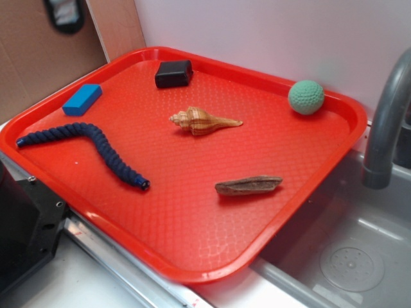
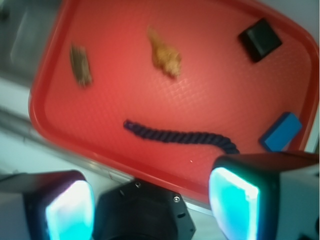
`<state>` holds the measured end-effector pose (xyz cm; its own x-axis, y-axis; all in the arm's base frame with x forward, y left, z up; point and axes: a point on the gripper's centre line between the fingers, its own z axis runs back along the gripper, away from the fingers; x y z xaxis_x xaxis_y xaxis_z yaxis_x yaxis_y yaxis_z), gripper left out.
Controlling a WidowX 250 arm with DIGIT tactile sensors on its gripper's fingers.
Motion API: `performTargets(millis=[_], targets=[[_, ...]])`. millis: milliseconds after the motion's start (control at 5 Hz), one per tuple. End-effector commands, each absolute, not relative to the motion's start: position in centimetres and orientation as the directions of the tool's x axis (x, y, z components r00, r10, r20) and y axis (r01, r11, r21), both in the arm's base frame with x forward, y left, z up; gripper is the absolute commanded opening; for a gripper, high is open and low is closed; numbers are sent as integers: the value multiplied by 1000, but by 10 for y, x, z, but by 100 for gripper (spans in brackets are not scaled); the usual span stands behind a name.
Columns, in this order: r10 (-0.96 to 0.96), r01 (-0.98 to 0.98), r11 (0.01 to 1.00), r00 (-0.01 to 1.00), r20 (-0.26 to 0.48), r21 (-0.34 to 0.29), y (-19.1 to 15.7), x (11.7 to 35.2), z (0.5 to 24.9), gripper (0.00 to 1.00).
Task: Grab the blue rope.
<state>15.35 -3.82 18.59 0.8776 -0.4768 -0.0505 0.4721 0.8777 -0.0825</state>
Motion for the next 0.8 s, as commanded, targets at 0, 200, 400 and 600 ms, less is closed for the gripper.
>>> performTargets(millis=[0, 200, 400, 600], targets=[[-841, 835, 541, 534, -84, -104, -49, 131, 175, 100], [-947, 943, 317, 310, -83, -103, -39, 131, 173, 100], [-962, 958, 270, 266, -55, -92, -38, 135, 177, 100], [-962, 958, 274, 272, -39, -82, -35, 138, 182, 100]])
